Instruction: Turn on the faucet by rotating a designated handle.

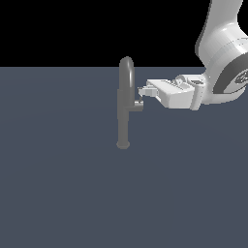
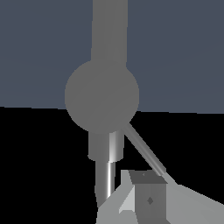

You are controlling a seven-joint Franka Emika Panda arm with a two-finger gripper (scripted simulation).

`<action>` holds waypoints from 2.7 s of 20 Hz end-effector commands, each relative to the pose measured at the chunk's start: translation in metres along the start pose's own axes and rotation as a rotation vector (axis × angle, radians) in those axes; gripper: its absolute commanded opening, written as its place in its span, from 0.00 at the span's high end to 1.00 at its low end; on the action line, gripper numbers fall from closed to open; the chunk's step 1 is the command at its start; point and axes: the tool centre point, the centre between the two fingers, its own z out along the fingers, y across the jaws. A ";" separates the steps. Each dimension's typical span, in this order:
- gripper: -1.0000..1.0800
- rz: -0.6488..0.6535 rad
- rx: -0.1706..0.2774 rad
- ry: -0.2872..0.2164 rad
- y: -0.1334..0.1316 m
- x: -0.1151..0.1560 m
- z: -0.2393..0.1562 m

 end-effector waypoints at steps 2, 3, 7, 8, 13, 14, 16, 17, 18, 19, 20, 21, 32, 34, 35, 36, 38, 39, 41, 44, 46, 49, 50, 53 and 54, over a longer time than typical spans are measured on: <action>1.00 0.012 -0.001 -0.003 0.011 0.014 0.000; 1.00 0.015 -0.001 -0.003 0.015 0.019 0.000; 1.00 0.026 -0.001 -0.006 0.028 0.034 0.000; 1.00 -0.018 -0.005 0.000 0.014 0.010 0.000; 1.00 0.013 -0.002 -0.004 0.026 0.047 0.000; 1.00 0.019 -0.002 -0.005 0.028 0.054 0.000; 1.00 0.026 -0.001 -0.006 0.031 0.061 0.000; 1.00 -0.024 -0.010 -0.004 0.019 0.032 0.000; 1.00 -0.018 -0.009 -0.004 0.019 0.038 0.000; 1.00 -0.013 -0.008 -0.005 0.019 0.044 0.000; 1.00 -0.007 -0.007 -0.005 0.019 0.050 0.000; 1.00 -0.002 -0.006 -0.005 0.019 0.056 0.000; 1.00 -0.014 -0.011 -0.011 0.007 0.068 0.000; 1.00 -0.004 -0.008 -0.010 0.005 0.077 0.000; 1.00 0.001 -0.007 -0.009 0.003 0.082 0.000; 1.00 0.006 -0.006 -0.009 0.003 0.087 0.000; 1.00 0.016 -0.004 -0.007 0.001 0.096 0.000; 1.00 0.021 -0.002 -0.007 0.000 0.101 0.000; 1.00 0.026 -0.001 -0.006 -0.001 0.105 0.000; 1.00 -0.014 -0.032 -0.048 0.002 0.066 -0.002; 1.00 -0.008 -0.027 -0.041 -0.003 0.073 -0.001; 1.00 0.002 -0.020 -0.032 -0.010 0.083 0.000; 1.00 0.005 -0.018 -0.028 -0.012 0.086 0.000; 1.00 0.014 -0.011 -0.019 -0.019 0.096 0.000; 1.00 0.017 -0.009 -0.016 -0.021 0.100 0.000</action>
